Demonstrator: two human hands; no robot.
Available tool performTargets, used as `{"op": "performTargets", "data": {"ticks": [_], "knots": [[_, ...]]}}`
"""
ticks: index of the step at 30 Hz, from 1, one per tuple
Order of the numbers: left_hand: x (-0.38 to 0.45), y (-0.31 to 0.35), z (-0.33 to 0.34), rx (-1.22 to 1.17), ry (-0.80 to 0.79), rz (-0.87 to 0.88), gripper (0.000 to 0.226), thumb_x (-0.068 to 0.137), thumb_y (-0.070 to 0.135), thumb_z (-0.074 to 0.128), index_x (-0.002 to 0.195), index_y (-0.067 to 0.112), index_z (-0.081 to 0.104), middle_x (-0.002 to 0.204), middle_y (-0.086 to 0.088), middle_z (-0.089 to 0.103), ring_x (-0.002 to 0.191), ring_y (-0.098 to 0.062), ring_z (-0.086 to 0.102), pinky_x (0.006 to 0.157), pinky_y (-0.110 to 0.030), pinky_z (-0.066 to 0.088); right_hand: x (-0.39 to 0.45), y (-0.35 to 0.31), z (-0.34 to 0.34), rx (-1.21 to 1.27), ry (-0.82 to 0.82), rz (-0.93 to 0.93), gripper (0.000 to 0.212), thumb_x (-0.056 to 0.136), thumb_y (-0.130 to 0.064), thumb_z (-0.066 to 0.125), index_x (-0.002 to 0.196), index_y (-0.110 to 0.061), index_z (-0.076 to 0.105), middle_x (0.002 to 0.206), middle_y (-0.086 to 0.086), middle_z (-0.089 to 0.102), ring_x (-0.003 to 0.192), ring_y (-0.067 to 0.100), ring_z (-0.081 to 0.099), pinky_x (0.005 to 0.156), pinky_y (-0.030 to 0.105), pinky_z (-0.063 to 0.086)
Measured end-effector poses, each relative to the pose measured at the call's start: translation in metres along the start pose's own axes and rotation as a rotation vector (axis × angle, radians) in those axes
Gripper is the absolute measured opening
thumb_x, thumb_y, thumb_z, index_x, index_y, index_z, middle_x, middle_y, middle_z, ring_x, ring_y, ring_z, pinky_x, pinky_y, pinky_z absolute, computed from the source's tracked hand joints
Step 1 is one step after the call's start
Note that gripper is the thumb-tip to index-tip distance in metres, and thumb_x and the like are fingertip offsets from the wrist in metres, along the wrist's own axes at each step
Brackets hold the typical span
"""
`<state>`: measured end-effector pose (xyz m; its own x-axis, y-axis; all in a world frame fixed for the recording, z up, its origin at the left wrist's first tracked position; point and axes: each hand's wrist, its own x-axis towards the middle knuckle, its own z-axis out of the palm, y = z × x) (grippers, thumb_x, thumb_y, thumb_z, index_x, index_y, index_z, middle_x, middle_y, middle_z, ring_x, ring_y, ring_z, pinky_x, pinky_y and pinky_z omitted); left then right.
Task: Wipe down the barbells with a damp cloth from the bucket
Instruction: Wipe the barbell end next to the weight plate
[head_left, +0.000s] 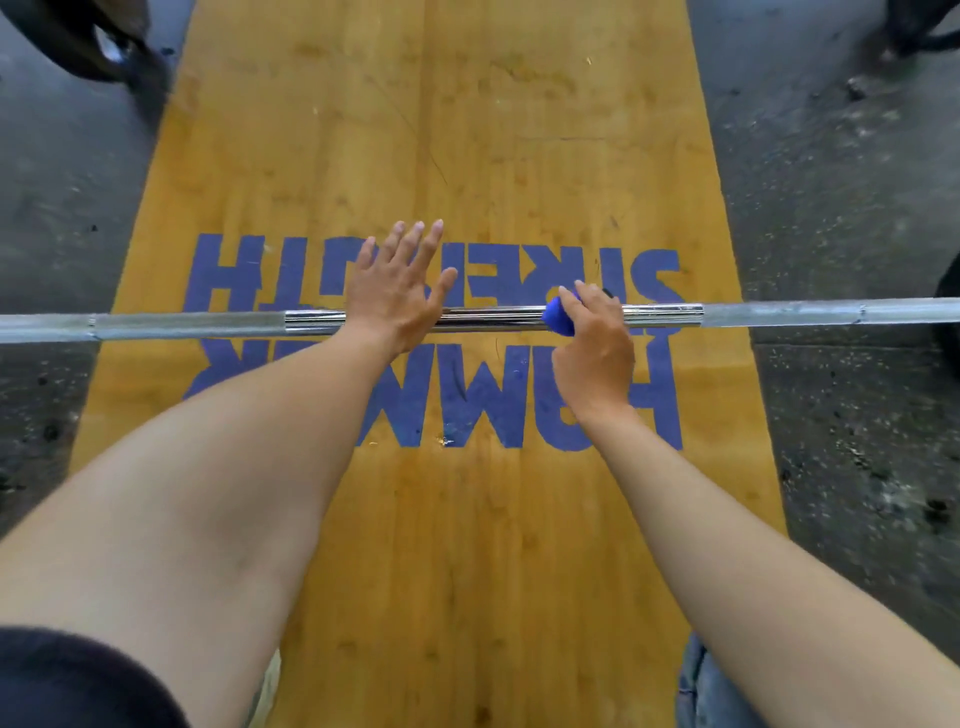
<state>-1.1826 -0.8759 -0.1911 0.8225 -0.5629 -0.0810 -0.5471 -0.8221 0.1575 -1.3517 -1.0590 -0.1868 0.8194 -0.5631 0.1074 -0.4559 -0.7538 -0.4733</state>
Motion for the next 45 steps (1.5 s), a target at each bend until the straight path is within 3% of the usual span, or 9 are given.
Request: {"op": "performTargets", "data": {"ticks": [5,10,15,23,27,31,35,39,45], "knots": [[0.014,0.075,-0.018,-0.293,0.144,-0.091,0.066,0.106,0.056,0.031,0.163,0.026,0.016,0.167,0.002,0.028,0.156,-0.019,0.017,0.126,-0.043,0.012,-0.026,-0.008,0.01,0.011,-0.015,-0.311,0.068,0.075,0.022,0.058,0.138,-0.003,0.06,0.142,0.012,0.058,0.135,0.036,0.051,0.116,0.051,0.039],[-0.005,0.121,0.013,-0.309,-0.025,-0.169,0.066,0.106,0.058,0.021,0.163,0.026,0.016,0.169,0.003,0.022,0.157,-0.016,0.011,0.126,-0.042,0.008,-0.027,0.017,-0.004,0.055,0.149,0.072,0.061,0.075,0.021,0.054,0.13,-0.001,0.066,0.137,0.014,0.062,0.132,0.037,0.053,0.114,0.048,0.04],[-0.018,0.121,0.025,-0.192,0.0,-0.162,0.067,0.105,0.061,0.021,0.162,0.028,0.02,0.168,0.003,0.026,0.156,-0.016,0.014,0.126,-0.044,0.012,-0.041,0.033,-0.005,0.008,0.07,-0.242,0.063,0.083,0.007,0.035,0.139,-0.006,0.06,0.143,0.011,0.058,0.137,0.032,0.049,0.117,0.046,0.038],[-0.037,0.126,0.025,-0.149,-0.044,-0.177,0.071,0.102,0.066,0.016,0.163,0.03,0.016,0.169,0.005,0.022,0.157,-0.014,0.012,0.126,-0.044,0.012,-0.051,0.053,-0.023,0.009,0.02,-0.22,0.077,0.068,0.026,0.053,0.138,-0.005,0.061,0.144,0.011,0.058,0.138,0.034,0.049,0.109,0.053,0.046],[-0.047,0.129,0.026,-0.11,-0.032,-0.188,0.07,0.102,0.066,0.017,0.163,0.031,0.017,0.168,0.006,0.023,0.156,-0.014,0.013,0.126,-0.044,0.011,-0.05,0.064,-0.034,0.047,0.09,0.092,0.074,0.066,0.03,0.055,0.133,-0.001,0.063,0.142,0.015,0.058,0.138,0.038,0.048,0.105,0.056,0.048],[-0.057,0.131,0.026,-0.078,-0.025,-0.179,0.07,0.102,0.065,0.016,0.163,0.029,0.019,0.168,0.004,0.023,0.156,-0.015,0.014,0.126,-0.045,0.01,-0.065,0.066,-0.039,-0.004,0.011,-0.237,0.082,0.063,0.03,0.057,0.138,-0.005,0.061,0.144,0.011,0.057,0.138,0.034,0.048,0.108,0.049,0.048],[-0.069,0.135,0.024,-0.075,-0.017,-0.175,0.073,0.1,0.066,0.012,0.162,0.03,0.021,0.168,0.005,0.025,0.156,-0.016,0.015,0.125,-0.044,0.008,-0.062,0.08,-0.045,0.088,0.097,0.174,0.074,0.069,0.031,0.055,0.135,0.0,0.061,0.145,0.016,0.055,0.141,0.035,0.043,0.108,0.056,0.045],[-0.08,0.137,0.024,-0.089,-0.011,-0.192,0.078,0.096,0.069,0.003,0.162,0.031,0.023,0.168,0.004,0.025,0.156,-0.015,0.014,0.126,-0.043,0.008,-0.082,0.067,-0.041,0.037,0.0,-0.217,0.079,0.067,0.03,0.058,0.138,-0.003,0.06,0.145,0.013,0.056,0.14,0.03,0.043,0.109,0.052,0.046],[-0.101,0.14,0.03,-0.099,0.026,-0.18,0.075,0.099,0.067,0.007,0.161,0.03,0.028,0.166,0.002,0.029,0.156,-0.017,0.018,0.126,-0.045,0.013,-0.093,0.066,-0.044,0.066,0.078,0.084,0.066,0.076,0.028,0.055,0.135,-0.001,0.062,0.143,0.014,0.057,0.14,0.035,0.045,0.11,0.054,0.044]]}}
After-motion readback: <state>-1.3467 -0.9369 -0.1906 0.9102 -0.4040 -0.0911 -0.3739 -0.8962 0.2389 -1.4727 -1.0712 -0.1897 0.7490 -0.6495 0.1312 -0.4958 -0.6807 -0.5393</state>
